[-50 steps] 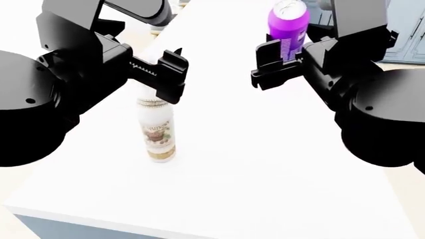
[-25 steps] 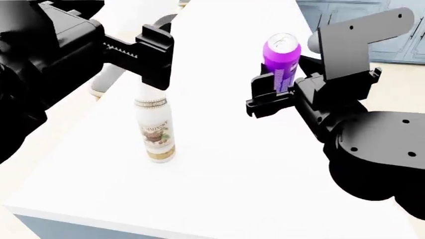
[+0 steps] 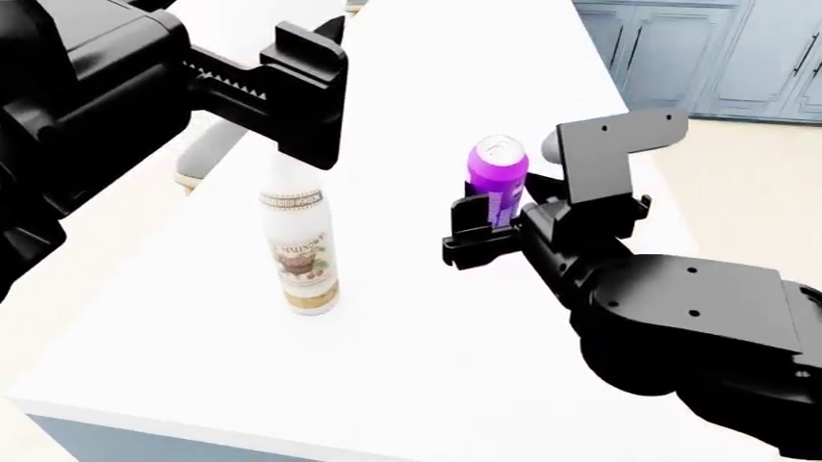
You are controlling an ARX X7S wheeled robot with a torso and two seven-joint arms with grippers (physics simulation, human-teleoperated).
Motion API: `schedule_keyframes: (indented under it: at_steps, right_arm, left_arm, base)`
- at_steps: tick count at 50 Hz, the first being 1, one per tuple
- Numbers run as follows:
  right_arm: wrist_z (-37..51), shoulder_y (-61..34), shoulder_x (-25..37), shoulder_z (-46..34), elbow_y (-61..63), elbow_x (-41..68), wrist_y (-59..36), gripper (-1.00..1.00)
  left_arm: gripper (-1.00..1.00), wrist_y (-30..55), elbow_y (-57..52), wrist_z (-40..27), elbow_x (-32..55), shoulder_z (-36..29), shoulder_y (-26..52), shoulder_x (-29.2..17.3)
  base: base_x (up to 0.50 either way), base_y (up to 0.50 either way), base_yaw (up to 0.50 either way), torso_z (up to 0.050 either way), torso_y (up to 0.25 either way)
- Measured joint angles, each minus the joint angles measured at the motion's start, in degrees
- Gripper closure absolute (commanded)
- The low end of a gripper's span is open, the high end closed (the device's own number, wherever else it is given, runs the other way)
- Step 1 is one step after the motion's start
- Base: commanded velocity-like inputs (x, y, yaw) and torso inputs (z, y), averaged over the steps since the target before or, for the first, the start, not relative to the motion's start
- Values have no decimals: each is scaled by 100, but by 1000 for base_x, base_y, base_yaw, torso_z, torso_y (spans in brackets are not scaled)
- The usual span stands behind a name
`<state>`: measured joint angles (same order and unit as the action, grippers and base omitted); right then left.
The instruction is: Move the drinks to the dining counter.
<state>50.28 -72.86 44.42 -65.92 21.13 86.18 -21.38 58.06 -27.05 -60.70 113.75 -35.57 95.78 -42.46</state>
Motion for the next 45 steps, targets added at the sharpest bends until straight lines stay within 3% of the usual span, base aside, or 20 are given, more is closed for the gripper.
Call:
schedule_keyframes:
  at_steps: [37,38,45]
  right_arm:
    - [-539,646,-225,-40,-509,-109,390,100]
    - [-552,653,-224,-34,-510,-112,395,-100]
    - [-558,646,-196,-27,-461,-83,325,-100]
  left_arm:
    - [-100,-37,-32,21,20,-60,72,-13]
    - [-100,-37,-32,22,19,-62,71,-13]
    - [-100,-41,-35,38,10,-73,70,-22]
  base:
    - [1,3,0,0,0]
    - [35,-65,0,0,0]
    - [0,0,0,0,0]
